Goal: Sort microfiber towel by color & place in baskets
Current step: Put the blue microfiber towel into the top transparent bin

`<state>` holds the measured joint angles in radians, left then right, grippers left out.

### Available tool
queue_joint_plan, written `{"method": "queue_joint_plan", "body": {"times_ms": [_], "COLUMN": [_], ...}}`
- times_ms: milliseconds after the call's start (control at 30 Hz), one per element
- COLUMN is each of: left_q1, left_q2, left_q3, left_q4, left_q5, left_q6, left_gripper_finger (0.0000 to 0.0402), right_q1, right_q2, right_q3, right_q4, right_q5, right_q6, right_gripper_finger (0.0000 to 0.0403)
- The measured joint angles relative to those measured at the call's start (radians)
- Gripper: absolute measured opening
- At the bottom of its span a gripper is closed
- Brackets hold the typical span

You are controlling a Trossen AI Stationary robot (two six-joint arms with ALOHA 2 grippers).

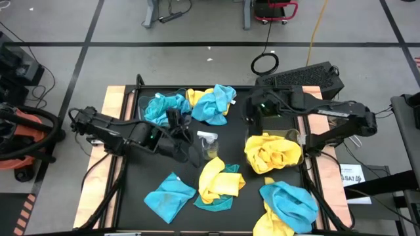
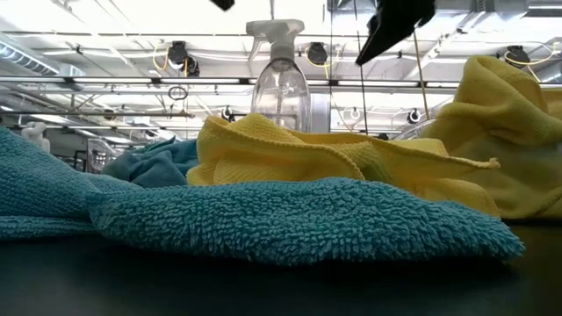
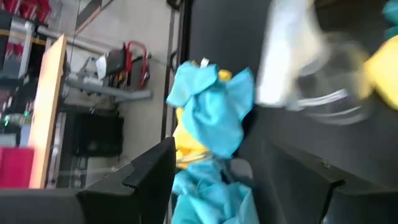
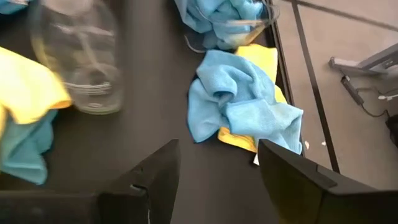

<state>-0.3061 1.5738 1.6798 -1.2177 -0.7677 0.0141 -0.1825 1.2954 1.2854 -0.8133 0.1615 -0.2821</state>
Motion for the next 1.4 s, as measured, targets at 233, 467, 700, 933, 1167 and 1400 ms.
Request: {"method": "queue_joint_plan", "body": {"times_ms": [233,467,700,933,1167,1400], "left_q1": [0.113,0.267,0.438,0.539,0.566,0.565], "left_q2": [0.0,-0.016,-0.042,-0.046,-0.046,-0.075], "left_q3": [0.0,-0.054,-0.17,-0.257,-0.321,-0.359], "left_q4": [0.007,0.111,0.247,0.315,0.352,0.377], "left_q5": [0.084,0.246,0.401,0.543,0.586,0.614], "left_q6": [0.075,0.173,0.254,0.265,0.283,0.28], "left_gripper_finger": [0.0244,0.0244,0.0244,0.0244,0.0244,0.0244], "right_q1": [-0.157,-0.267,-0.361,-0.396,-0.41,-0.404], "right_q2": [0.126,0.274,0.419,0.544,0.663,0.763], "right_q3": [0.0,0.0,0.0,0.016,0.153,0.254], "right_q4": [0.098,0.236,0.338,0.426,0.376,0.221], "right_q5": [-0.147,-0.259,-0.347,-0.351,-0.349,-0.302], "right_q6": [-0.13,-0.238,-0.262,-0.261,-0.22,-0.253], "right_gripper_finger": [0.0208,0.0208,0.0208,0.0208,0.0207,0.0136]}}
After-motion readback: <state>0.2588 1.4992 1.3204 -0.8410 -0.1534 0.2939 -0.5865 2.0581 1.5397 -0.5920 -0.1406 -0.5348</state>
